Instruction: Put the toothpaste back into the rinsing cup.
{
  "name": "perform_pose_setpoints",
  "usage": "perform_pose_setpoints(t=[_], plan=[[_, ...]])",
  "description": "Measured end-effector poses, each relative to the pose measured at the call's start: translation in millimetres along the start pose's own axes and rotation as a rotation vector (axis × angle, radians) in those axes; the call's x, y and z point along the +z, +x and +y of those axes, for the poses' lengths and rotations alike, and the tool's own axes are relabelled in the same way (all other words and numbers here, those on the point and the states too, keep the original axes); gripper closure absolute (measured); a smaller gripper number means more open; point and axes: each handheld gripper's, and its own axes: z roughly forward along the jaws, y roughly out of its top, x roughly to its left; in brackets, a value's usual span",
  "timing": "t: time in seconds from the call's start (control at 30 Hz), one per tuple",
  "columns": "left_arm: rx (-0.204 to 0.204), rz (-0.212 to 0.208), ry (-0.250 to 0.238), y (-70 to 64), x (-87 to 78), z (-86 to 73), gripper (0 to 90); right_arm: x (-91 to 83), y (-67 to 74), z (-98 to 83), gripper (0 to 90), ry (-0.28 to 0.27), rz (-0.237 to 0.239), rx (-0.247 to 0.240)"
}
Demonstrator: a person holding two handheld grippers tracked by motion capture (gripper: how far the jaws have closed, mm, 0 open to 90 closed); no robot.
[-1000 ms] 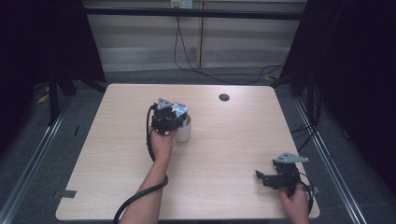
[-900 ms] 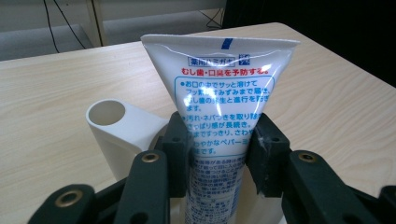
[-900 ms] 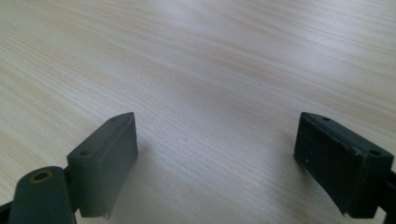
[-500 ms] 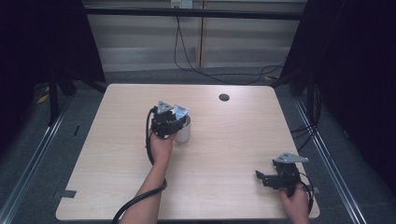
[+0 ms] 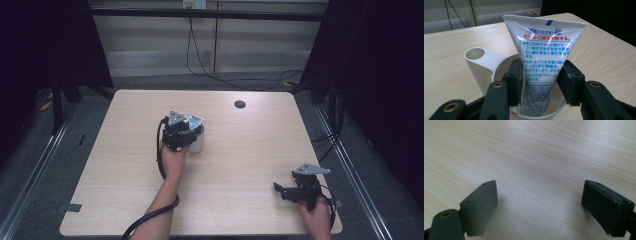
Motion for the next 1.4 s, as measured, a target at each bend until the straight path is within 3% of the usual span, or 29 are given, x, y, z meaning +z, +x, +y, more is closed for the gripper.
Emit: perform_pose_setpoints(t=[0.57, 1.13, 1.4], plan=[[0.012, 0.019, 0.002, 1.0, -4.4, 5.9, 41.4, 0.0, 0.0, 0.0, 12.9, 0.000, 0.000, 0.000], [0.003, -0.002, 0.011, 7.2, -15.3, 8.6, 24.2, 0.0, 0.0, 0.0, 12.9, 0.000, 0.000, 0.000], [-0.011, -0.014, 0.013, 11.4, -20.9, 7.0, 22.1, 0.0, 0.0, 0.0, 12.9, 0.000, 0.000, 0.000]])
